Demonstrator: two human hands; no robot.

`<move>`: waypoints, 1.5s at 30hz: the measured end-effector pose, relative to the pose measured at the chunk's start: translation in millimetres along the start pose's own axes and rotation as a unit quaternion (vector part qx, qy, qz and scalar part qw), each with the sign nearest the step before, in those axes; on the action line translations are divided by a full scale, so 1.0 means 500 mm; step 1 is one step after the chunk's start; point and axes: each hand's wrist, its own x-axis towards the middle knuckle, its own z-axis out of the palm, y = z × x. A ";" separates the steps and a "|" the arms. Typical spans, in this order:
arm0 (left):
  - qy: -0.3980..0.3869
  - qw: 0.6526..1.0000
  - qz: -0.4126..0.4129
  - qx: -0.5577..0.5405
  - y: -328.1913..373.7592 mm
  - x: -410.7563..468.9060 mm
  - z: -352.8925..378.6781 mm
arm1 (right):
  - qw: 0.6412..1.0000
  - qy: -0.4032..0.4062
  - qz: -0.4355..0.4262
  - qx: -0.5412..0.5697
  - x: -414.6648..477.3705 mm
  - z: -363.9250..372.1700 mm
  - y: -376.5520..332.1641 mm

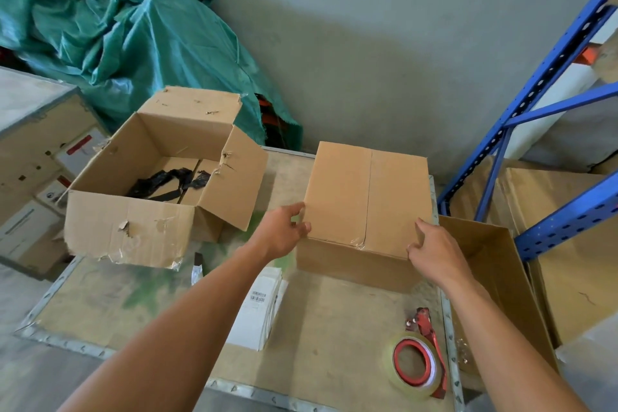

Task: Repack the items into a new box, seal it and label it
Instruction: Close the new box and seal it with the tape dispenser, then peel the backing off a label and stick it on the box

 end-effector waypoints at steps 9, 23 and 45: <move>0.270 0.925 0.041 0.263 -0.203 -0.055 -0.260 | 0.964 0.086 -0.252 0.024 -0.123 0.184 -0.229; 0.216 0.929 0.038 0.298 -0.370 -0.062 -0.293 | 0.990 -0.128 0.029 0.055 -0.112 0.556 -0.266; 0.208 0.944 0.034 0.254 -0.366 -0.050 -0.300 | 0.985 -0.061 0.079 0.138 -0.070 0.543 -0.246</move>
